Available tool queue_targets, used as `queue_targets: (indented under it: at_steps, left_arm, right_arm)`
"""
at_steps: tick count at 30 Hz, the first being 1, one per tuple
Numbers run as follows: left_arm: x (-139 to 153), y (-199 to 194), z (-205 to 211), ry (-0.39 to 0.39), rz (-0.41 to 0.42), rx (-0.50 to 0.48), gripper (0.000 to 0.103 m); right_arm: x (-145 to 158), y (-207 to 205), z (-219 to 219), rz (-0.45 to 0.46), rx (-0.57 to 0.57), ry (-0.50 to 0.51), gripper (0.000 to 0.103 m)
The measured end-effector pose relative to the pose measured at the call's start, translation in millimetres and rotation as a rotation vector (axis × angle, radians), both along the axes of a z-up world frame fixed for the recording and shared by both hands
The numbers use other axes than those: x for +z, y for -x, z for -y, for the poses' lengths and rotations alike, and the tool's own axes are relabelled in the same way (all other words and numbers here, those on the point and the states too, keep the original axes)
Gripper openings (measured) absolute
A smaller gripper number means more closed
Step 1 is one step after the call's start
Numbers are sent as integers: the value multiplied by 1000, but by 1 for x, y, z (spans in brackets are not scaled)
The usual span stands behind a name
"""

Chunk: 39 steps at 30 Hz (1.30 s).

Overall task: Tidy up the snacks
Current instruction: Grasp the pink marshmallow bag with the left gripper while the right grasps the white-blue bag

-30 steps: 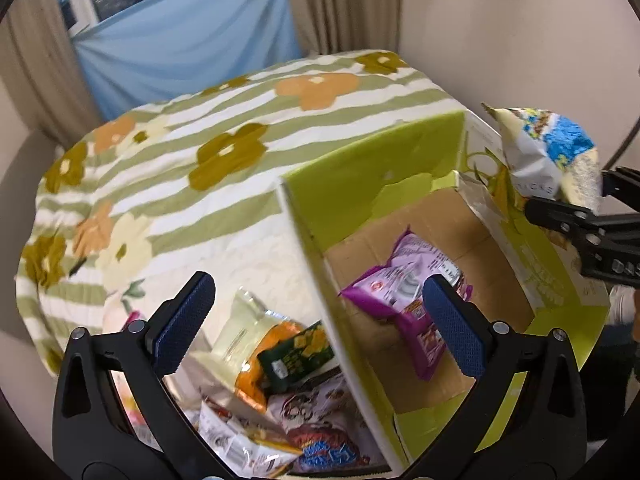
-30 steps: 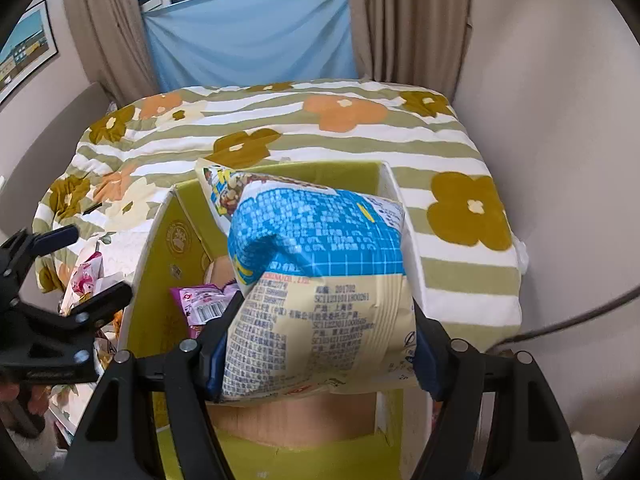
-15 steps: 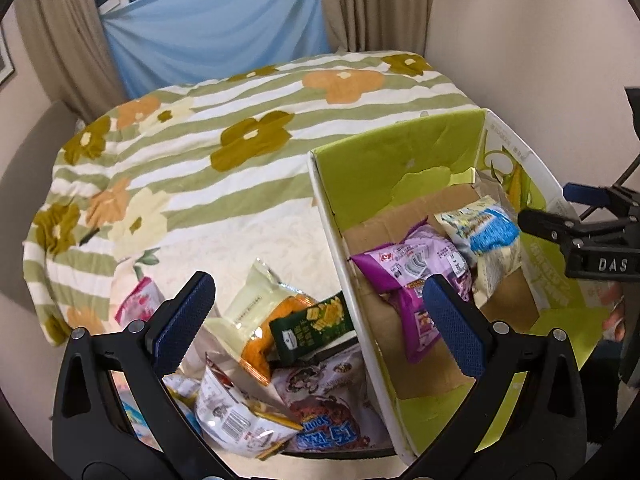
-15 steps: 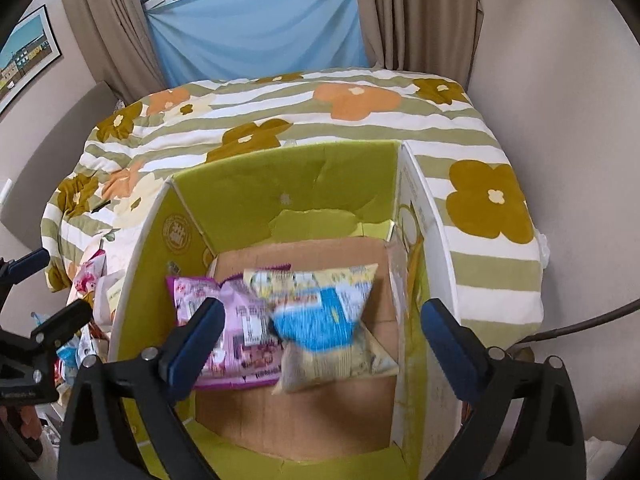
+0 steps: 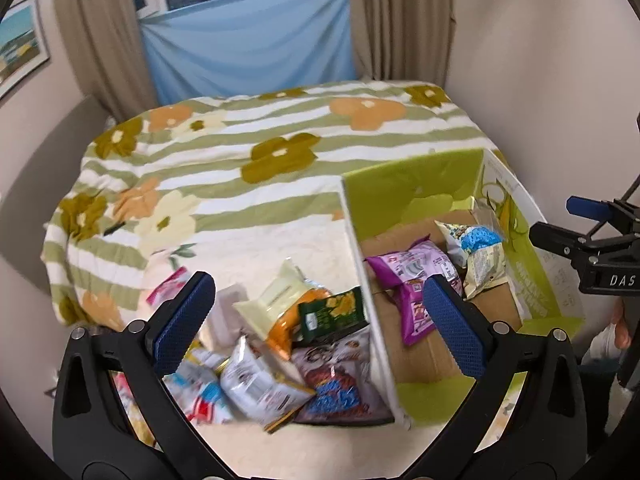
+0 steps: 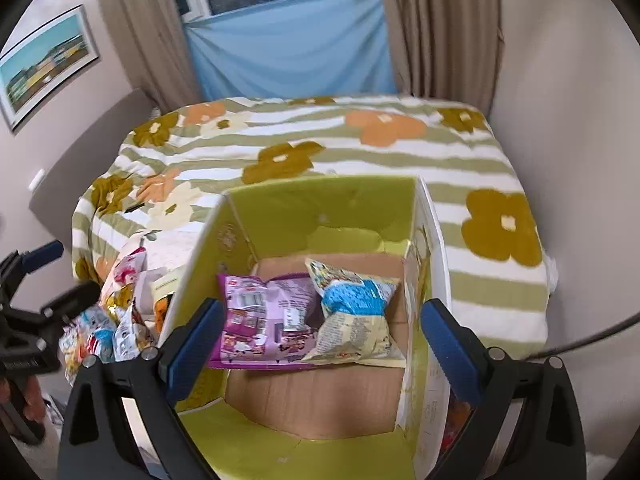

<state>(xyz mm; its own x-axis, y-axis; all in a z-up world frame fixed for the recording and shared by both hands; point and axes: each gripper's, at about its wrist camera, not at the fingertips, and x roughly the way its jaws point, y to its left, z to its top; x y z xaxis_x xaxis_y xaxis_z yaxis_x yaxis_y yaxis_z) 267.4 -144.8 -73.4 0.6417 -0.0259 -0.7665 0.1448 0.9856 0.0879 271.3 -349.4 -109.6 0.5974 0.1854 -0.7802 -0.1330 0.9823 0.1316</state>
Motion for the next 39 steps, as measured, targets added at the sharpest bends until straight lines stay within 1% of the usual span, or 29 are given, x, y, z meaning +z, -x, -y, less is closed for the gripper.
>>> queue_targets:
  at_steps: [2,6,10,14,17,21,25,31,33,35,36,39]
  left_arm:
    - [7,11,-13,5,9,30,103]
    - [13,32,-42,12,22,84,103]
    - [20,53,-77,17,38,117,103]
    - [25,65,-114,24,40,136,103]
    - [27,73,-144,28,33,138,103]
    - [25,82,-184,8,23,120,103]
    - [15,88,-221,1,-8,77,103]
    - [-18,83,-266,-14,-82,7,103]
    - [-30,79,-277,-12,-106,-17,103]
    - [-42,77,-284,0,-125,-45,103]
    - [-49,74,-288,7,-136,-65,103]
    - [-71,65,-295,-7,-147,-109,103]
  right_arm:
    - [6,6,-8,16,26,10,98]
    - [16,18,-29,33,82,-7,98]
    - [26,35,-61,67,132,-16,98]
    - [37,52,-98,117,165,-14,98]
    - [43,62,-128,130,189,-45,98]
    - [43,71,-167,138,208,-58,98]
    - [34,77,-209,135,230,-52,98]
    - [12,84,-264,111,280,-15,98]
    - [1,82,-277,88,288,-19,98]
    - [-10,82,-290,73,292,-1,98]
    - [-16,81,-297,71,297,22,98]
    - [-33,80,-312,65,317,72,98]
